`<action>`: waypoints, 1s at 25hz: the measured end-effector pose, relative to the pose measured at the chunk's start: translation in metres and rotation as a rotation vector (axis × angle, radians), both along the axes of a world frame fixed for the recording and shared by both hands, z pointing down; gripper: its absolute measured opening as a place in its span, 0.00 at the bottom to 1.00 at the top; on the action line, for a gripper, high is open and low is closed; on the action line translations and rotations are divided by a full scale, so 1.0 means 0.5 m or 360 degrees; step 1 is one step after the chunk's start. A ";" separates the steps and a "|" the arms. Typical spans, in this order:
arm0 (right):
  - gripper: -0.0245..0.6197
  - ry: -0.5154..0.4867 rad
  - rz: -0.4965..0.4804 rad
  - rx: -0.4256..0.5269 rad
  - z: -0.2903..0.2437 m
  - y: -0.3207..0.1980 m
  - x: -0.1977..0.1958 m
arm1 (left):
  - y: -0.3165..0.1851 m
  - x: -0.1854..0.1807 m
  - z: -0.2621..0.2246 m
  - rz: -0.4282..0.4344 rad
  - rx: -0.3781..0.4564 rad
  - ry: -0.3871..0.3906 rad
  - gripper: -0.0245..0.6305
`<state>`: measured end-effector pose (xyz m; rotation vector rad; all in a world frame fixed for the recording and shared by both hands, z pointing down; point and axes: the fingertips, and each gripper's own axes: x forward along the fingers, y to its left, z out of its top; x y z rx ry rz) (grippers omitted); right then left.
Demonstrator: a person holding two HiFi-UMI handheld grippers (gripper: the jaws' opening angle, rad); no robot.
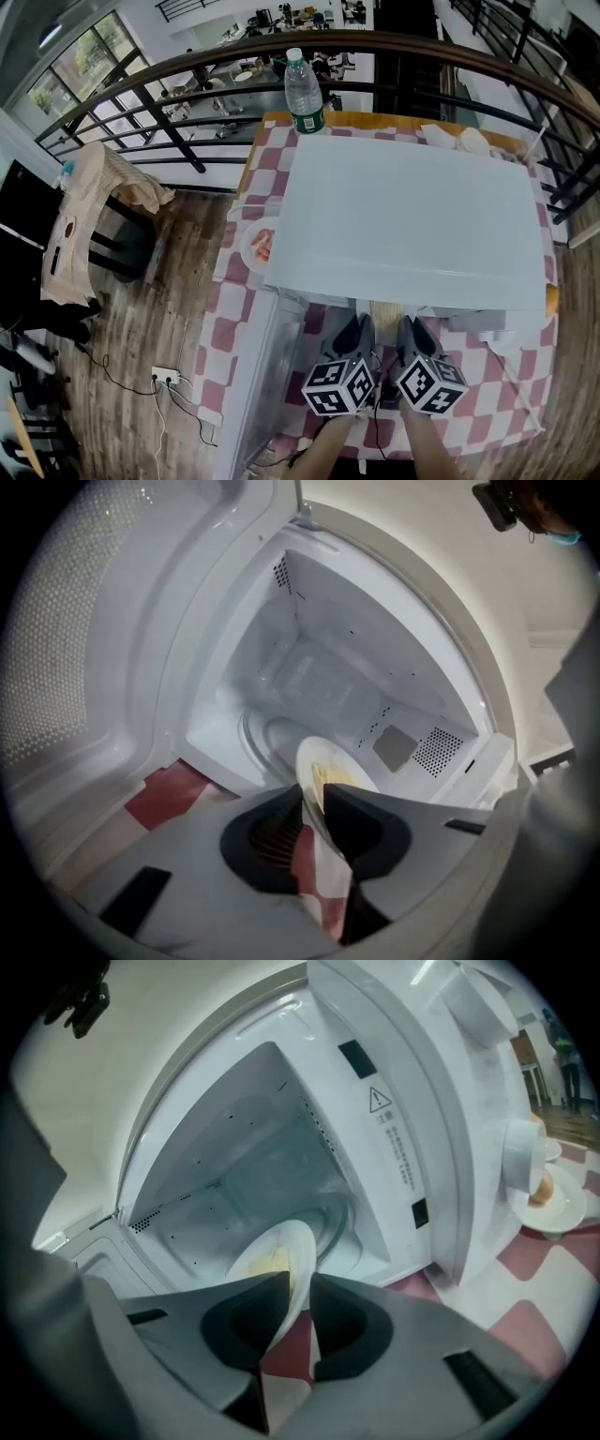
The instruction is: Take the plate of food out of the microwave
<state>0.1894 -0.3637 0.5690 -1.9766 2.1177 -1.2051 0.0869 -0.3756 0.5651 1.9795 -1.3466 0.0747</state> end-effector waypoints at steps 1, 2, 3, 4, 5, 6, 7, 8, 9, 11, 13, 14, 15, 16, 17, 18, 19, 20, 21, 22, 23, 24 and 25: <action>0.14 -0.0001 0.0002 -0.0002 -0.002 0.005 0.000 | 0.006 0.000 -0.002 0.0002 -0.0003 0.0006 0.16; 0.14 -0.0001 0.0003 -0.0002 -0.005 0.010 0.000 | 0.011 0.000 -0.004 0.0003 -0.0003 0.0011 0.16; 0.14 -0.0001 0.0003 -0.0001 -0.009 0.015 -0.001 | 0.016 -0.001 -0.006 0.0004 -0.0002 0.0012 0.16; 0.14 -0.0001 0.0002 0.0001 -0.012 0.020 -0.002 | 0.021 -0.002 -0.009 0.0005 0.0002 0.0011 0.16; 0.14 -0.0001 0.0002 0.0003 -0.015 0.025 -0.002 | 0.025 -0.003 -0.012 0.0006 0.0007 0.0009 0.16; 0.14 -0.0002 0.0001 0.0005 -0.019 0.029 -0.003 | 0.030 -0.003 -0.015 0.0006 0.0011 0.0008 0.16; 0.14 0.0000 0.0000 0.0007 -0.022 0.034 -0.003 | 0.035 -0.004 -0.018 0.0005 0.0012 0.0010 0.16; 0.14 0.0001 0.0000 0.0009 -0.025 0.038 -0.003 | 0.040 -0.004 -0.021 0.0004 0.0012 0.0014 0.16; 0.14 0.0001 0.0000 0.0010 -0.027 0.043 -0.003 | 0.045 -0.004 -0.024 0.0002 0.0011 0.0018 0.16; 0.14 -0.0003 -0.0001 0.0012 -0.032 0.053 -0.004 | 0.056 -0.006 -0.028 -0.0005 0.0006 0.0030 0.16; 0.14 -0.0006 -0.0006 0.0014 -0.037 0.063 -0.006 | 0.066 -0.008 -0.032 -0.0013 0.0002 0.0039 0.16; 0.14 -0.0005 -0.0010 0.0015 -0.040 0.068 -0.007 | 0.071 -0.010 -0.034 -0.0015 0.0000 0.0038 0.16; 0.14 -0.0003 -0.0013 0.0016 -0.044 0.073 -0.008 | 0.076 -0.011 -0.037 -0.0017 0.0000 0.0037 0.16; 0.14 -0.0002 -0.0015 0.0018 -0.048 0.078 -0.009 | 0.081 -0.012 -0.041 -0.0017 0.0002 0.0035 0.16; 0.14 -0.0001 -0.0016 0.0020 -0.052 0.084 -0.011 | 0.087 -0.013 -0.046 -0.0018 0.0004 0.0033 0.16; 0.14 0.0000 -0.0016 0.0022 -0.056 0.089 -0.012 | 0.092 -0.014 -0.050 -0.0019 0.0006 0.0030 0.16; 0.14 0.0001 -0.0015 0.0022 -0.061 0.095 -0.013 | 0.097 -0.015 -0.055 -0.0019 0.0009 0.0026 0.16; 0.14 0.0001 -0.0015 0.0022 -0.065 0.100 -0.013 | 0.103 -0.016 -0.060 -0.0020 0.0012 0.0023 0.16; 0.14 -0.0001 -0.0014 0.0022 -0.068 0.105 -0.013 | 0.107 -0.016 -0.064 -0.0020 0.0014 0.0020 0.16; 0.14 -0.0004 -0.0012 0.0023 -0.072 0.109 -0.013 | 0.112 -0.016 -0.068 -0.0020 0.0017 0.0020 0.16; 0.14 -0.0007 -0.0011 0.0024 -0.075 0.112 -0.013 | 0.116 -0.015 -0.072 -0.0021 0.0018 0.0021 0.16; 0.14 -0.0008 -0.0009 0.0023 -0.077 0.116 -0.012 | 0.120 -0.015 -0.075 -0.0021 0.0017 0.0023 0.16; 0.14 -0.0007 -0.0010 0.0023 -0.080 0.120 -0.012 | 0.125 -0.015 -0.077 -0.0023 0.0016 0.0025 0.16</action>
